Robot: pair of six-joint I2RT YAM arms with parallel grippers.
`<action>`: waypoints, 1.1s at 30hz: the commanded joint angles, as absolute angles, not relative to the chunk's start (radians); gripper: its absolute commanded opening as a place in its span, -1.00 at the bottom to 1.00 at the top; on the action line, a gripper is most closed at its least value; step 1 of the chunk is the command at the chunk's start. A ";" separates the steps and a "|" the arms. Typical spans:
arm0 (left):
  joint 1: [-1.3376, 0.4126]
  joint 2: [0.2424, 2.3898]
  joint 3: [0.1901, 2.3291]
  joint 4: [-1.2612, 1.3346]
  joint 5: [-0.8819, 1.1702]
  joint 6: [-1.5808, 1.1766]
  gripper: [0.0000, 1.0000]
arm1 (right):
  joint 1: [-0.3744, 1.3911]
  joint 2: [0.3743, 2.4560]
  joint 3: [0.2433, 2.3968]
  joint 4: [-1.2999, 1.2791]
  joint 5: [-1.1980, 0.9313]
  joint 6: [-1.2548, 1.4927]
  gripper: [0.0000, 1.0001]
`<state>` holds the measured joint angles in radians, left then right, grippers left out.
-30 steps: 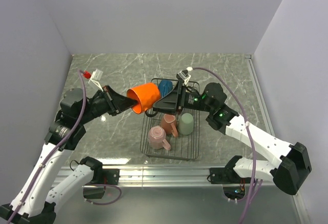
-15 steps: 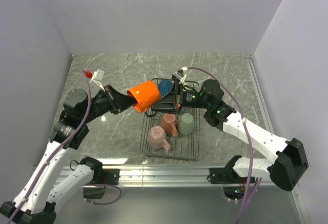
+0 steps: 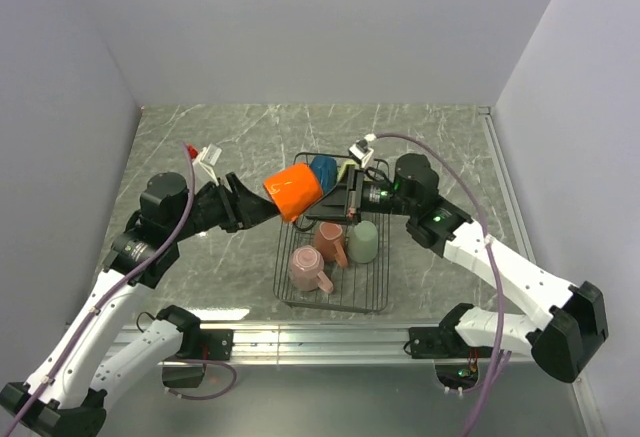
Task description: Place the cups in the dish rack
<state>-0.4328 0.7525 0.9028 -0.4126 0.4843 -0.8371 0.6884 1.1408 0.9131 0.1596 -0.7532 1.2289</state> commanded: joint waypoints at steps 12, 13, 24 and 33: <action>-0.436 0.822 0.910 -0.482 0.353 -0.761 0.42 | 0.630 0.842 0.950 -0.644 -0.287 0.582 -1.00; -0.436 0.827 0.910 -0.477 0.351 -0.759 0.40 | 0.638 0.830 0.927 -0.659 -0.269 0.574 -1.00; -0.434 0.910 0.934 -0.466 0.357 -0.732 0.26 | 0.972 0.883 0.904 -0.769 0.121 0.584 -1.00; -0.434 0.911 0.942 -0.482 0.347 -0.727 0.20 | 1.026 0.893 0.876 -0.792 0.196 0.592 -1.00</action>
